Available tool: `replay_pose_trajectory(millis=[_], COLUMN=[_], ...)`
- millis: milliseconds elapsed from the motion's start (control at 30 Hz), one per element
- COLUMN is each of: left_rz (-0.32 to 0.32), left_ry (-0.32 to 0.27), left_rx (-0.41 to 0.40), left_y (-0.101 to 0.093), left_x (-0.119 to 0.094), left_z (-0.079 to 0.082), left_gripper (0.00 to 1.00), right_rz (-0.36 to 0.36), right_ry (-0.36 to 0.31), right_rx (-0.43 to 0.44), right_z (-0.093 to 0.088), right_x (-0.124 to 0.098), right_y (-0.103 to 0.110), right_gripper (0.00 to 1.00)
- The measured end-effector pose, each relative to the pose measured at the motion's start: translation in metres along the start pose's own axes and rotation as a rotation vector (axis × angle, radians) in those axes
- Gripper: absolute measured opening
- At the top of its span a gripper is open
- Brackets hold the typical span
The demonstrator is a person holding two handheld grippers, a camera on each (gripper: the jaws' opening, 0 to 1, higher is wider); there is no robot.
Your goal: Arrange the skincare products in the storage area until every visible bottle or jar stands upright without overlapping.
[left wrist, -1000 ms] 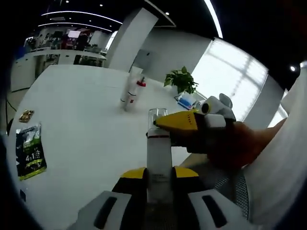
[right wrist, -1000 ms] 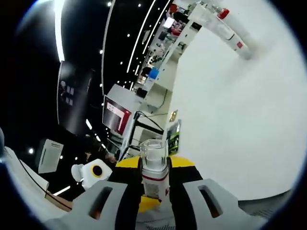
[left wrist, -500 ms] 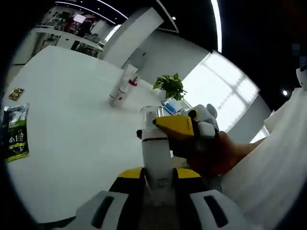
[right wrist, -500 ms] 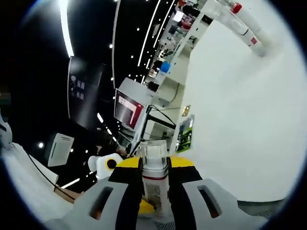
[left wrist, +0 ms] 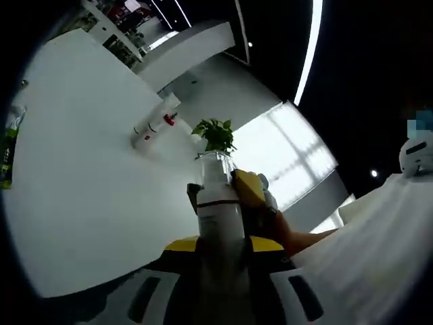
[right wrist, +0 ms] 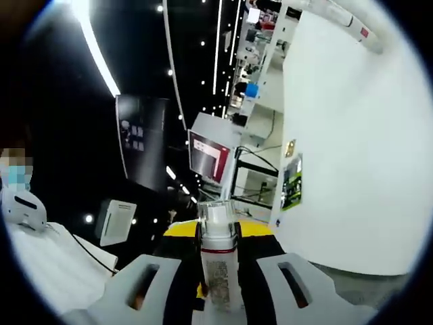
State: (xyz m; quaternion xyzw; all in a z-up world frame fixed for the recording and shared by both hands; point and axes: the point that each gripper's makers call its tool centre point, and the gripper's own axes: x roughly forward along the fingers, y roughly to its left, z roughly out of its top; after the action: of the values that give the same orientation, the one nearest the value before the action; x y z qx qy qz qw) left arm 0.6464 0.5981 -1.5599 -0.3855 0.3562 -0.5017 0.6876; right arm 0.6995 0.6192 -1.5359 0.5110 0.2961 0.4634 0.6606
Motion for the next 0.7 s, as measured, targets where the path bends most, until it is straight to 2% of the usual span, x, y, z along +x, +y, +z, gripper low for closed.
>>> replay_pose_trajectory(millis=[167, 400, 700], left_rz=[0.032, 0.14, 0.245], left_ry=[0.02, 0.047, 0.059], left_rx=[-0.005, 0.029, 0.053], left_y=[0.006, 0.021, 0.037], left_x=[0.0, 0.002, 0.002], left_z=[-0.004, -0.01, -0.012], left_gripper=[0.25, 0.24, 0.24], right_rz=[-0.032, -0.131, -0.219], right_ry=[0.016, 0.028, 0.029], right_rx=[-0.03, -0.121, -0.169], right_z=[-0.004, -0.006, -0.004], right_x=[0.003, 0.002, -0.002], right_y=[-0.004, -0.019, -0.034], right_gripper=[0.18, 0.17, 0.17])
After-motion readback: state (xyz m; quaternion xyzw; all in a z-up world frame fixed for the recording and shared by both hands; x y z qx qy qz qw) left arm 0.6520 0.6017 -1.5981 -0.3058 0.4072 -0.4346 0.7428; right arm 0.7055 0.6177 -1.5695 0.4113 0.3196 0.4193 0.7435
